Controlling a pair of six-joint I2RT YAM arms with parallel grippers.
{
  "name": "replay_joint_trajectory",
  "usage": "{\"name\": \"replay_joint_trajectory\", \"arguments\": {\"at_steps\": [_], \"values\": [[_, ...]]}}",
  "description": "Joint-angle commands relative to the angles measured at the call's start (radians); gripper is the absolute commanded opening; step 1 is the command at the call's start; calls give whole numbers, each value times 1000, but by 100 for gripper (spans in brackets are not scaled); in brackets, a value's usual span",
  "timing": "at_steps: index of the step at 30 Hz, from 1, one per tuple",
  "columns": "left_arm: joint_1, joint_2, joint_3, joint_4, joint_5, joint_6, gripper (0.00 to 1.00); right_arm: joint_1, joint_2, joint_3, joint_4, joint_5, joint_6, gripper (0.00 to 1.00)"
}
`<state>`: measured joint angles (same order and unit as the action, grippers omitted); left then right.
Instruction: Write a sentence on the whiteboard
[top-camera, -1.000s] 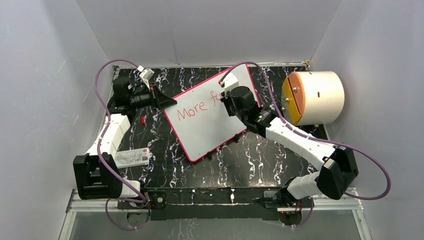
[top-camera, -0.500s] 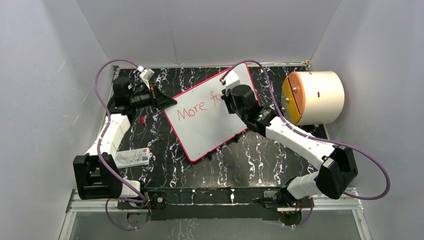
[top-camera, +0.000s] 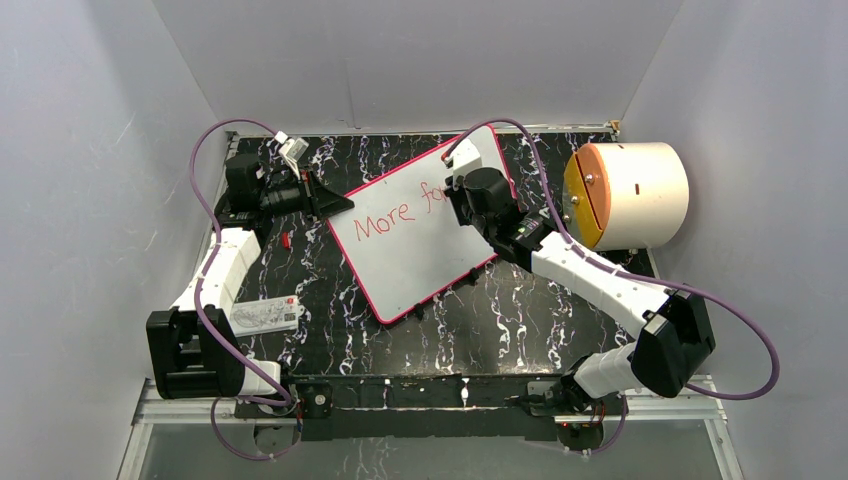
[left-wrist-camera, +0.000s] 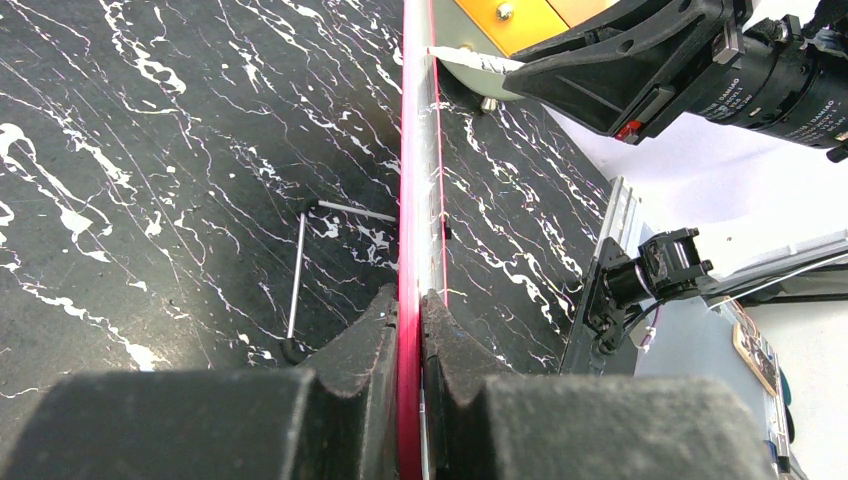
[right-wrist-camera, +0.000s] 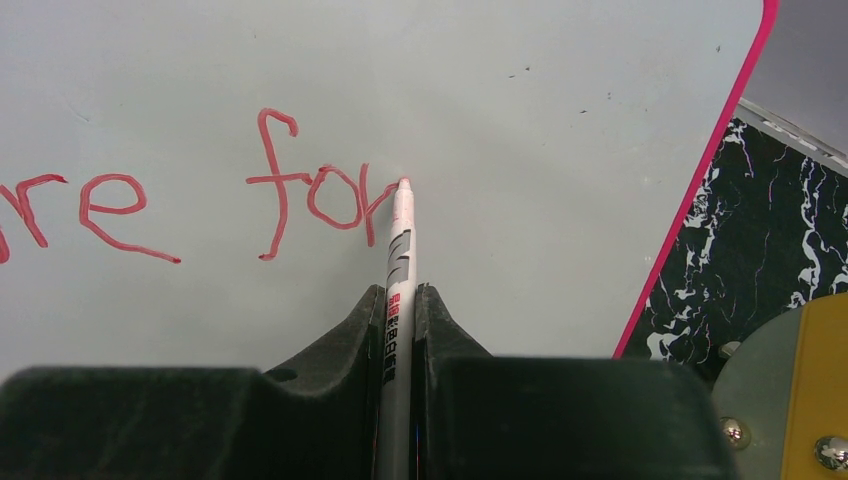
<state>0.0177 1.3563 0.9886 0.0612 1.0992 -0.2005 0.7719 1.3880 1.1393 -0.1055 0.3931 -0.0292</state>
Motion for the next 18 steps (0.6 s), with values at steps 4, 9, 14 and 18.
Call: {"name": "replay_joint_trajectory", "arguments": {"at_steps": [4,9,14,18], "values": [[-39,34,-34,-135,-58,70,0,-26,-48,15,32,-13,-12,0],[-38,35,-35,-135,-59,70,0,-48,-81,5,36,-58,-17,0],[-38,35,-35,-136,-61,70,0,-65,-82,-2,34,-86,-17,0],[-39,36,-35,-134,-61,70,0,-70,-78,-3,36,-99,-18,0]]}}
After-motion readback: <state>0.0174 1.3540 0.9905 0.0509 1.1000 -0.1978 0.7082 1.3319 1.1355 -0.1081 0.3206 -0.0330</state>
